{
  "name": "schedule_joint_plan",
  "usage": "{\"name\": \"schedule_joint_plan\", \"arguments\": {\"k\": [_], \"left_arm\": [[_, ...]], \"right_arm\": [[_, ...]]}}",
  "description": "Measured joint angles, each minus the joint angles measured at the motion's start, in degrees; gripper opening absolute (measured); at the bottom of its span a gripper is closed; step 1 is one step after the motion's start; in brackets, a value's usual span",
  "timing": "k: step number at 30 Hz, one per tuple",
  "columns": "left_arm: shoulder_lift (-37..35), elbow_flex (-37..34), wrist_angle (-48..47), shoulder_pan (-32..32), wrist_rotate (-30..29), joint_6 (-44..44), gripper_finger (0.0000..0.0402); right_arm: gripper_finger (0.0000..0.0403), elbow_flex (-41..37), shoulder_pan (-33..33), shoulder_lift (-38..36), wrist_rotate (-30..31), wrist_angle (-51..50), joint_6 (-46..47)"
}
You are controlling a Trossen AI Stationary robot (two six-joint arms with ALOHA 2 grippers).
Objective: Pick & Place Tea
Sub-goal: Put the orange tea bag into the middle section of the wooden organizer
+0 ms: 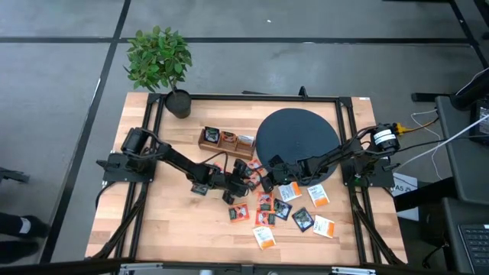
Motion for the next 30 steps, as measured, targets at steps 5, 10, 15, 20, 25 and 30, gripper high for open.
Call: {"name": "schedule_joint_plan", "arguments": {"k": [5, 10, 15, 20, 25, 30], "left_arm": [[0.00, 0.00, 0.37, 0.09, 0.10, 1.99, 0.0116], [0.00, 0.00, 1.84, 0.12, 0.51, 2.49, 0.0080], [0.00, 0.00, 2.08, 0.09, 1.80, 2.51, 0.0034], [0.00, 0.00, 2.10, 0.09, 2.08, 3.43, 0.0004], [-0.05, 0.00, 1.95, -1.01, 1.72, 8.76, 0.0002], [-1.09, -0.02, 1.20, -3.18, 1.78, 12.49, 0.0002]], "right_arm": [[0.0005, -0.02, 0.00, 0.00, -0.02, 0.00, -0.08], [0.0005, -0.02, 0.00, 0.00, -0.03, 0.00, -0.37], [0.0005, -0.02, 0.00, 0.02, -0.15, 0.02, -0.42], [0.0005, -0.02, 0.00, 0.04, -0.22, 0.11, -1.65], [0.0005, -0.11, 0.00, -0.69, -0.46, -0.28, -3.50], [0.0005, -0.16, 0.00, -3.23, -0.44, -0.51, -5.92]]}}
